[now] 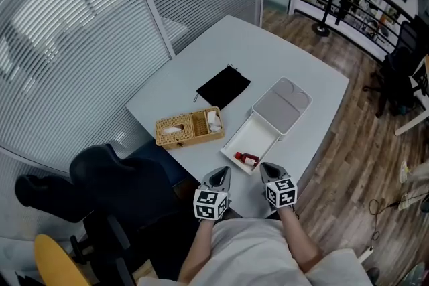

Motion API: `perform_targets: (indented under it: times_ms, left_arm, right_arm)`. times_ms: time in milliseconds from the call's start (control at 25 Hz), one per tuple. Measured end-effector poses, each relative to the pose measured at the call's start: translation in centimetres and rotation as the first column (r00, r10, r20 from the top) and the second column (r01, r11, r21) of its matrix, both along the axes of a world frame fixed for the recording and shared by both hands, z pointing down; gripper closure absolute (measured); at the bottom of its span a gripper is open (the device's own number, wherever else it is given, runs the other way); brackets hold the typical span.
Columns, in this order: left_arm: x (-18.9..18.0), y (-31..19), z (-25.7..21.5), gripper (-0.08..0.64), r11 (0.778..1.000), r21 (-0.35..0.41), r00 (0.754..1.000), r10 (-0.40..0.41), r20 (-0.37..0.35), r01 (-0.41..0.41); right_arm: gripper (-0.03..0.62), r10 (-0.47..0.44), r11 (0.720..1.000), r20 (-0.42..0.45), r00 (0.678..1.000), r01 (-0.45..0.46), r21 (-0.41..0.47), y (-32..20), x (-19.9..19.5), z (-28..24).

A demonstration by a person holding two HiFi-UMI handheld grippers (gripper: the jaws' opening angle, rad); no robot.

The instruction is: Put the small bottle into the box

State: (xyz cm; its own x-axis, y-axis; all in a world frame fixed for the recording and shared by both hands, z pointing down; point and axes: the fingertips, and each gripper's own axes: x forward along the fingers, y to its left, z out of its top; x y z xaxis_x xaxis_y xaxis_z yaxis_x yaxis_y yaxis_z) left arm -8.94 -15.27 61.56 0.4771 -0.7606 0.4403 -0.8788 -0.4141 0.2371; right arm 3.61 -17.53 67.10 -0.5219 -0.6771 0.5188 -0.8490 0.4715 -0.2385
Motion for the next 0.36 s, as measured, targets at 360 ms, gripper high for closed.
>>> perform_targets:
  times_ms: [360]
  left_arm:
    - [-0.33,0.23,0.06,0.531,1.000,-0.001,1.000,-0.005,-0.005,0.005]
  right_arm:
    - [0.574,-0.011,1.000,-0.010,1.000,0.011,-0.003,0.34,-0.37,0.29]
